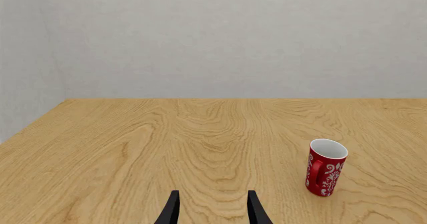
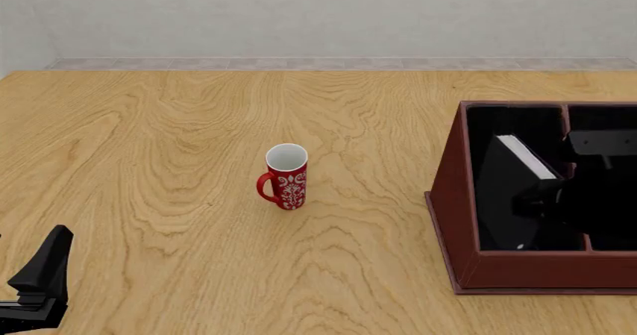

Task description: Pick up the book and place it in the left compartment of the caddy.

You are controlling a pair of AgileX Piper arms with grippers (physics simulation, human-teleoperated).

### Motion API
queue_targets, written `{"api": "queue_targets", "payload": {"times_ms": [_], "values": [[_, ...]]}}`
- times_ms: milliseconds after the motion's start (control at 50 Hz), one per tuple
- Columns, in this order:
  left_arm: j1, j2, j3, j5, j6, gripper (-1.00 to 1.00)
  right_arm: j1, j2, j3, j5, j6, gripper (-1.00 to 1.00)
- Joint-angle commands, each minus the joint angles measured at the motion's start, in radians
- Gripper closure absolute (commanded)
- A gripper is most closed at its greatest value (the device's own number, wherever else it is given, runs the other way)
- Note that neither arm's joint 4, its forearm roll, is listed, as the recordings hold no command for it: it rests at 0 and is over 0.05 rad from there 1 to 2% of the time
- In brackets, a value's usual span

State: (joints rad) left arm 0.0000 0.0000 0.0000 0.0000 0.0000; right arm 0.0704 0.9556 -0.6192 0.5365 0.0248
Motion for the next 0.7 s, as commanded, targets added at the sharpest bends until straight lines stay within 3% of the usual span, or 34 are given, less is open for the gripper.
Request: {"api": "queue_targets", "payload": {"times_ms": [20,700], "values": [[0.000,0.000,0.000,0.000,0.000,-1.00,0.005,0.002,0.010,-0.022,0.030,1.00],[0.000,0.000,0.000,0.000,0.000,-1.00,-0.008,0.044,0.068,-0.093,0.045,1.00]]}}
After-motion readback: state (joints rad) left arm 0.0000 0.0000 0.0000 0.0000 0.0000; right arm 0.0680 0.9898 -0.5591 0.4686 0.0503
